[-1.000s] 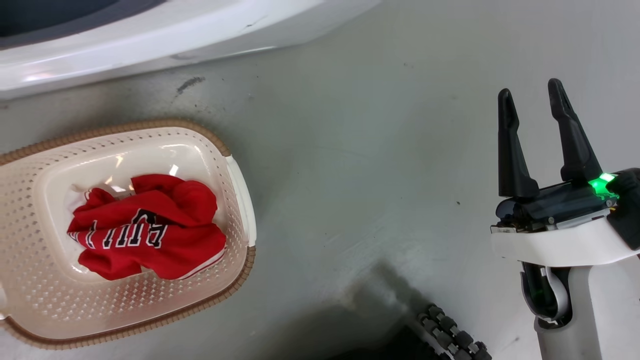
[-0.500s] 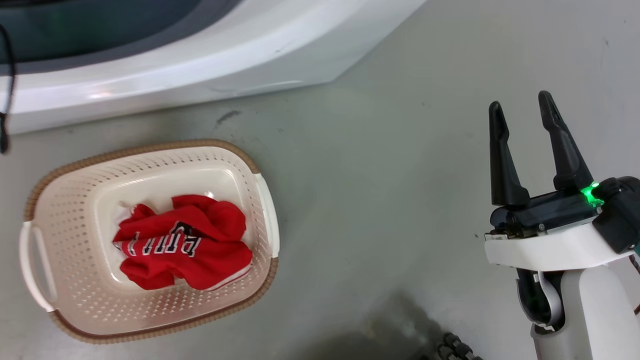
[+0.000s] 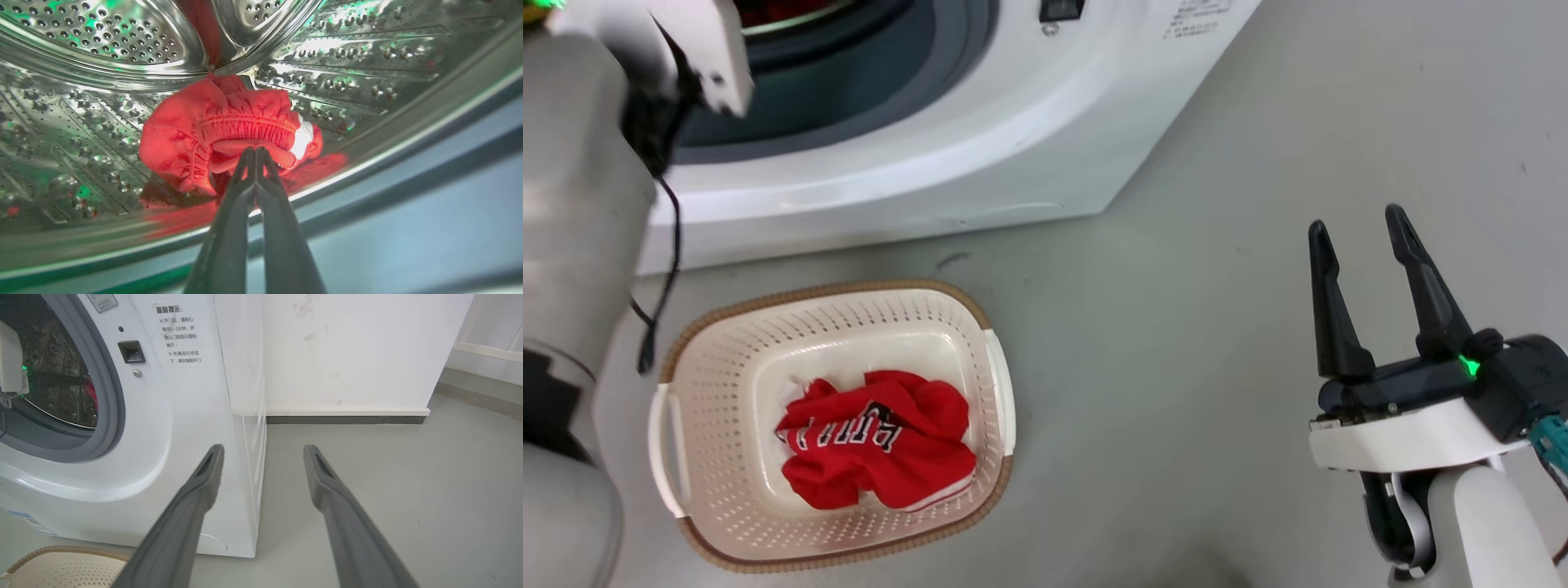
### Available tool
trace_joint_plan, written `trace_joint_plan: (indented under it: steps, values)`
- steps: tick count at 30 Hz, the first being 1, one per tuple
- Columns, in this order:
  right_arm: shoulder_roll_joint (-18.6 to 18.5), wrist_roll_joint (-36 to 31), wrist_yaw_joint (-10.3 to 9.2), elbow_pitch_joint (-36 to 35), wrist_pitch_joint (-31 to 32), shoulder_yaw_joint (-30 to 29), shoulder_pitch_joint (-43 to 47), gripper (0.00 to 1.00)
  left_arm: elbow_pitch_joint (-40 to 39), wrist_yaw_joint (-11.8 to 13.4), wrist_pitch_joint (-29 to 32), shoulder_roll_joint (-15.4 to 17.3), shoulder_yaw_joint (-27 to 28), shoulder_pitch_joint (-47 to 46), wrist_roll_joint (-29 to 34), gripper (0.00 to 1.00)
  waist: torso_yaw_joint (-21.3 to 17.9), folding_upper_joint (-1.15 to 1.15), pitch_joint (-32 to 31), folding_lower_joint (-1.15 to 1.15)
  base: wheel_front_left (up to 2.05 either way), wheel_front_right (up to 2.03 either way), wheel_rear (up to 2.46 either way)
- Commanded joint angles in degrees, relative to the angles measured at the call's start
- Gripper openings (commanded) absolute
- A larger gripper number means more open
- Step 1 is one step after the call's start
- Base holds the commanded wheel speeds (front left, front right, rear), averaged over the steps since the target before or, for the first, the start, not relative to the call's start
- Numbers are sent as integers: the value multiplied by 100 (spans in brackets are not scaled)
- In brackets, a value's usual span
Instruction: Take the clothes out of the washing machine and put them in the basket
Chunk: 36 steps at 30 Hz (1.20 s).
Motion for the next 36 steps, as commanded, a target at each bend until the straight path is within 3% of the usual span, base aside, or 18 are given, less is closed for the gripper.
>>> trace_joint_plan:
  steps: [1,13,19,25,36]
  values:
    - [5,-57,-4,32,-13,-35,131,100,-80,0,-169,-51,7,311,-79,0,144,0,-270,0,0,0,0]
    - [4,-222,-4,164,-13,-3,618,100,-522,-1,-1053,-167,-181,1538,-148,0,405,0,-1115,0,0,0,0]
    - [4,-294,-4,212,-13,-8,859,100,-944,175,-1328,-146,-202,2046,-108,0,528,0,-1481,0,0,0,0]
    - [5,-326,-4,259,-13,26,1065,100,-1737,497,-1484,29,-137,2562,-56,0,664,0,-1811,0,0,0,0]
    - [5,-378,-4,327,-13,44,1329,100,-4138,1503,-1501,785,35,3534,162,0,852,0,-2288,0,0,0,0]
